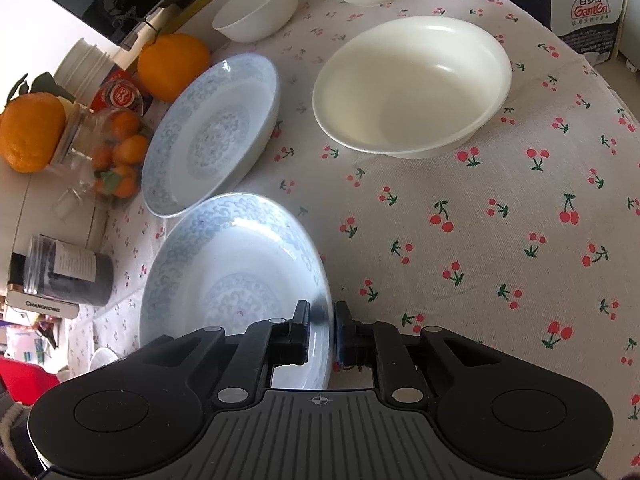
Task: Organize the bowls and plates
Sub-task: 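Lift the blue-patterned plate off the cloth with both tools, then carry the blue-patterned plate over the other blue plate and lower it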
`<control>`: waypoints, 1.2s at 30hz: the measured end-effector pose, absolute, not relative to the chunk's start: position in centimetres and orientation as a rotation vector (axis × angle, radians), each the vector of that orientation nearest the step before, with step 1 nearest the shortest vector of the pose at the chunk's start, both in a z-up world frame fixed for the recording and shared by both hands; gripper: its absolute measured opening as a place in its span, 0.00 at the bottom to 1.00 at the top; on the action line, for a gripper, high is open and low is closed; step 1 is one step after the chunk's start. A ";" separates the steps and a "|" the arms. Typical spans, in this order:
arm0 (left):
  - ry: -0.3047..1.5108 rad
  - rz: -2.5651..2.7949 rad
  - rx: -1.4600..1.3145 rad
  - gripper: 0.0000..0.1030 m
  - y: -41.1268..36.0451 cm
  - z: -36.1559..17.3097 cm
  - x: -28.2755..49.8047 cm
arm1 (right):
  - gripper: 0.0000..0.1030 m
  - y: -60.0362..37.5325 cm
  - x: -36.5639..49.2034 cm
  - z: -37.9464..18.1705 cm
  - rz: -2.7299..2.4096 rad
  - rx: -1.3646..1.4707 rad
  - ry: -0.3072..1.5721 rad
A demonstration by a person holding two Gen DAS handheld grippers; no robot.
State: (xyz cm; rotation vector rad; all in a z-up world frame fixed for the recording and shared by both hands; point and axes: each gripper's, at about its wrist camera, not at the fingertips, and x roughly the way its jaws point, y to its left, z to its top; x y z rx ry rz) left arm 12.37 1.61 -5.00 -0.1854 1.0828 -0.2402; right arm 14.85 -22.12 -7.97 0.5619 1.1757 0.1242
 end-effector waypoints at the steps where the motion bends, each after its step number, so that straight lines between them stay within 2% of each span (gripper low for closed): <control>1: 1.083 -0.240 -0.186 0.09 1.6 -5.0 12.4 | 0.14 -22.1 14.9 -8.0 0.126 0.559 1.176; 11: 1.088 -0.241 -0.203 0.10 1.8 -4.9 12.5 | 0.15 -22.0 15.1 -7.8 0.131 0.546 1.188; 15: 1.084 -0.234 -0.213 0.22 1.8 -4.4 12.6 | 0.16 -21.9 15.3 -7.8 0.136 0.543 1.199; 17: 1.083 -0.227 -0.217 0.24 1.8 -4.2 12.7 | 0.20 -22.0 15.4 -7.7 0.144 0.548 1.200; 20: 1.084 -0.220 -0.227 0.34 1.7 -3.9 12.8 | 0.30 -21.9 15.5 -7.1 0.153 0.535 1.183; 22: 1.081 -0.214 -0.234 0.40 1.6 -3.7 13.0 | 0.44 -22.0 15.5 -6.6 0.154 0.526 1.163; 24: 1.079 -0.201 -0.239 0.53 1.5 -3.4 13.1 | 0.54 -22.0 15.5 -6.1 0.159 0.528 1.144; 25: 1.075 -0.193 -0.238 0.57 1.4 -3.3 13.2 | 0.57 -22.1 15.6 -5.9 0.162 0.532 1.136; 27: 1.062 -0.176 -0.233 0.70 1.2 -2.9 13.3 | 0.61 -22.1 15.8 -5.6 0.166 0.537 1.119; 28: 1.054 -0.169 -0.230 0.72 1.2 -2.7 13.4 | 0.66 -22.1 15.9 -5.5 0.164 0.539 1.109; 33: 1.018 -0.116 -0.239 0.91 1.1 -2.1 14.1 | 0.68 -21.7 16.7 -4.9 0.159 0.555 1.067; 36: 0.985 -0.074 -0.277 0.95 1.5 -2.1 14.8 | 0.68 -21.4 17.3 -4.6 0.166 0.583 1.041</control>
